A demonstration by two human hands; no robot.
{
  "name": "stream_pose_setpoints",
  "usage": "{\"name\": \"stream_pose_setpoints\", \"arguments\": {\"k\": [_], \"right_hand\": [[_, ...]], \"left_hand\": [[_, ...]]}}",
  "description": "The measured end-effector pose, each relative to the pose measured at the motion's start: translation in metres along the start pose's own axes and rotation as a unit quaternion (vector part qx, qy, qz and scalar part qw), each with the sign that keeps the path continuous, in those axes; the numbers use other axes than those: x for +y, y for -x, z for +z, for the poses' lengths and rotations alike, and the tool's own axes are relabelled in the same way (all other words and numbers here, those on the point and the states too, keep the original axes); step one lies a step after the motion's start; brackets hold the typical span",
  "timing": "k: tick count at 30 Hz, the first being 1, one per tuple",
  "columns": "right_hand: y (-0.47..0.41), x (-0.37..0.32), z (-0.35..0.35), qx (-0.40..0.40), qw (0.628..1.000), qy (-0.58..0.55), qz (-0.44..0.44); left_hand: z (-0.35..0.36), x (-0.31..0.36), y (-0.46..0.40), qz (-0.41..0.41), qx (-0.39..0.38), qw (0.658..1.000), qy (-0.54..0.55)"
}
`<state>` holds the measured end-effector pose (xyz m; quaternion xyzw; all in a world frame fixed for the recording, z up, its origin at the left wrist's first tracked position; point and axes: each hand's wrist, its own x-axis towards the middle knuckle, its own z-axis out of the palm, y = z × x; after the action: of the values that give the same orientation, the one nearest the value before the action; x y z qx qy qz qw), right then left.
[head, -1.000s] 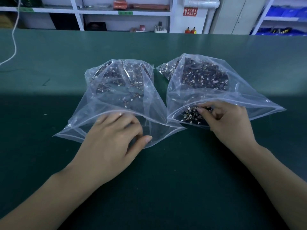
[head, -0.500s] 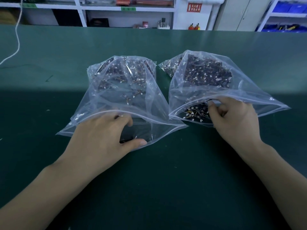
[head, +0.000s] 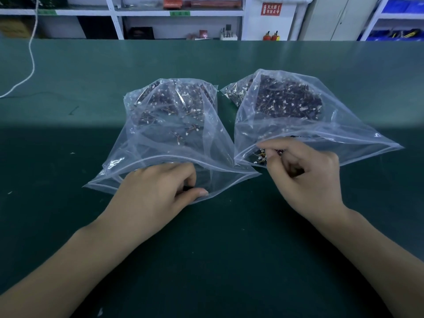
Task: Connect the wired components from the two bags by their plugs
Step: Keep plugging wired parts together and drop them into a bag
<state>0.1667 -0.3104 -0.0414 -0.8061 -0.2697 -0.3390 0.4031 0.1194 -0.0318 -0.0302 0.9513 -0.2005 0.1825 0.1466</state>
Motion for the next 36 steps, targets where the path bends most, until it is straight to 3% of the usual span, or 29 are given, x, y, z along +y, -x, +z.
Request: {"name": "stream_pose_setpoints", "arguments": {"k": [5, 9, 13, 22, 27, 36], "right_hand": [[0.003, -0.002, 0.004, -0.063, 0.997, -0.029, -0.014], [0.005, -0.006, 0.005, -0.116, 0.991, -0.05, -0.04], [0.008, -0.01, 0.007, -0.154, 0.984, -0.05, -0.068], [0.008, -0.011, 0.011, -0.084, 0.99, -0.067, -0.094], [0.007, -0.015, 0.01, -0.089, 0.989, -0.068, -0.096], [0.009, -0.015, 0.01, -0.121, 0.988, -0.07, -0.061]], "left_hand": [[0.004, 0.002, -0.001, 0.106, 0.138, 0.984, 0.033], [0.006, 0.01, 0.002, 0.123, 0.2, 0.964, 0.121], [0.008, 0.02, 0.003, 0.131, 0.189, 0.954, 0.193], [0.008, 0.024, 0.004, 0.1, 0.157, 0.953, 0.237], [0.01, 0.024, 0.003, 0.08, 0.181, 0.961, 0.194], [0.014, 0.018, 0.003, 0.087, 0.163, 0.96, 0.21]]}}
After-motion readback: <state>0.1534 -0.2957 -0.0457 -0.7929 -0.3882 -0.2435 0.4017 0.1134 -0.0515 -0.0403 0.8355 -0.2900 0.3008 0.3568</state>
